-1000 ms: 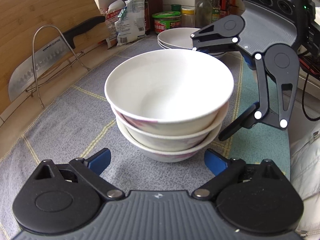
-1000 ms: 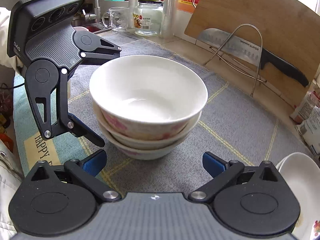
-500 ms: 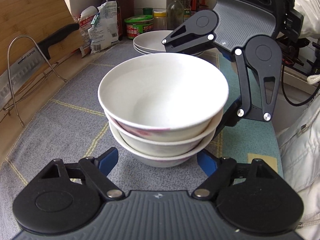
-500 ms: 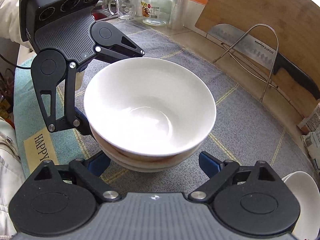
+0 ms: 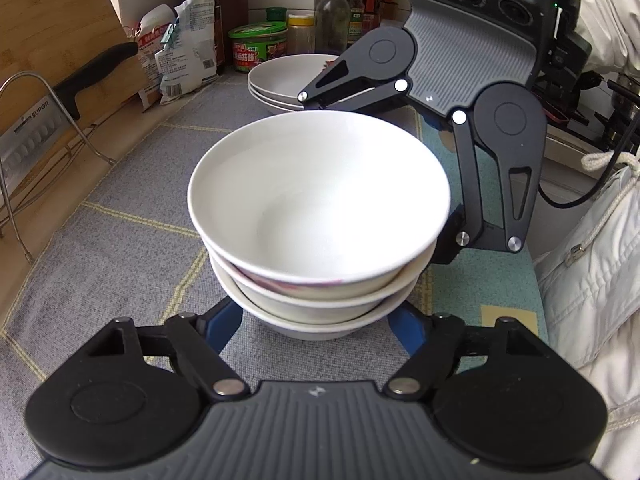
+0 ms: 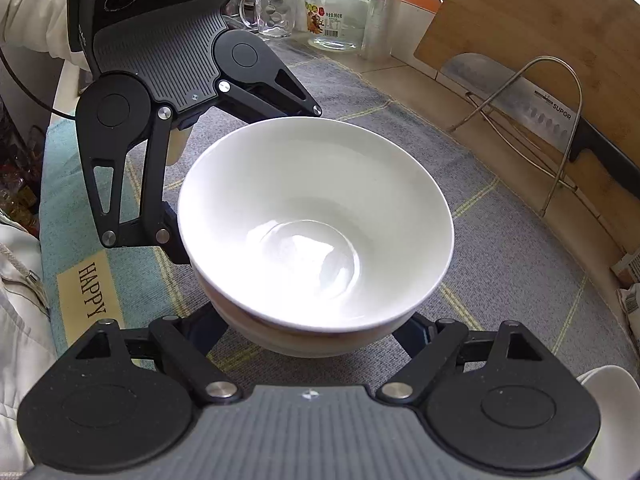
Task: Organize plates and bowls
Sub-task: 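Carry the bowl stack with both grippers over the plate stack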
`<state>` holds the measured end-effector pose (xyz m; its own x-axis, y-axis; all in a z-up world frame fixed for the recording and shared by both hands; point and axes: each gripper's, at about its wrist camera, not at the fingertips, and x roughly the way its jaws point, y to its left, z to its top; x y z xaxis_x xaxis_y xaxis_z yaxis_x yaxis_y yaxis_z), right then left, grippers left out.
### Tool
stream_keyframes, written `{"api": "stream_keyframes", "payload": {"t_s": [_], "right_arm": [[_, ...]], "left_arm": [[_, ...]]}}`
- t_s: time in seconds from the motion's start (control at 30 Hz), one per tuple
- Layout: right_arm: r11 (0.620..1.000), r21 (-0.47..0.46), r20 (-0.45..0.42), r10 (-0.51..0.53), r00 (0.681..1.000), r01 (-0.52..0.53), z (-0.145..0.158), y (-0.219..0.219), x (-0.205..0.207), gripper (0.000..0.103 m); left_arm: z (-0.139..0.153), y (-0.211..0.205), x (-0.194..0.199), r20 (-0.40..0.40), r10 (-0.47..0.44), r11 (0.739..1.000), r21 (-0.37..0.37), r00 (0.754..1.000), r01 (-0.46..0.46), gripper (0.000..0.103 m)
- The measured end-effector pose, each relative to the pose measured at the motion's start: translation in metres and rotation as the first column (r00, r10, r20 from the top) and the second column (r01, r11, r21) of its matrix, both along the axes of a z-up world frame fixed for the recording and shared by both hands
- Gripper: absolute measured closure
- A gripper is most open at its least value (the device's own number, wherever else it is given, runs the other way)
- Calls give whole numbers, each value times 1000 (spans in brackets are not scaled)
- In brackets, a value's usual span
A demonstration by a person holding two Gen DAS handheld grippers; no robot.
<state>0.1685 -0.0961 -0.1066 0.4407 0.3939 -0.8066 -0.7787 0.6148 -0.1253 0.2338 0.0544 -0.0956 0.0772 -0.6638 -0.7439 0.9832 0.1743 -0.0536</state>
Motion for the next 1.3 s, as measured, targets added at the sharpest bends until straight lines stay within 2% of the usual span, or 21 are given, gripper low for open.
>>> {"api": "stream_keyframes", "payload": {"t_s": [0.33, 0.87, 1.3], "right_arm": [[1000, -10, 2, 14, 1000, -14, -4, 2, 4, 13], [1000, -16, -9, -8, 1000, 8, -1, 2, 3, 14], [1000, 13, -14, 22, 1000, -22, 20, -24, -5, 14]], "left_arm": [[-4, -4, 3, -3, -18, 1000, 5, 1000, 18, 20], [-5, -4, -1, 0, -14, 1000, 3, 1000, 14, 22], [11, -27, -12, 27, 29, 1000, 3, 999, -29, 22]]}}
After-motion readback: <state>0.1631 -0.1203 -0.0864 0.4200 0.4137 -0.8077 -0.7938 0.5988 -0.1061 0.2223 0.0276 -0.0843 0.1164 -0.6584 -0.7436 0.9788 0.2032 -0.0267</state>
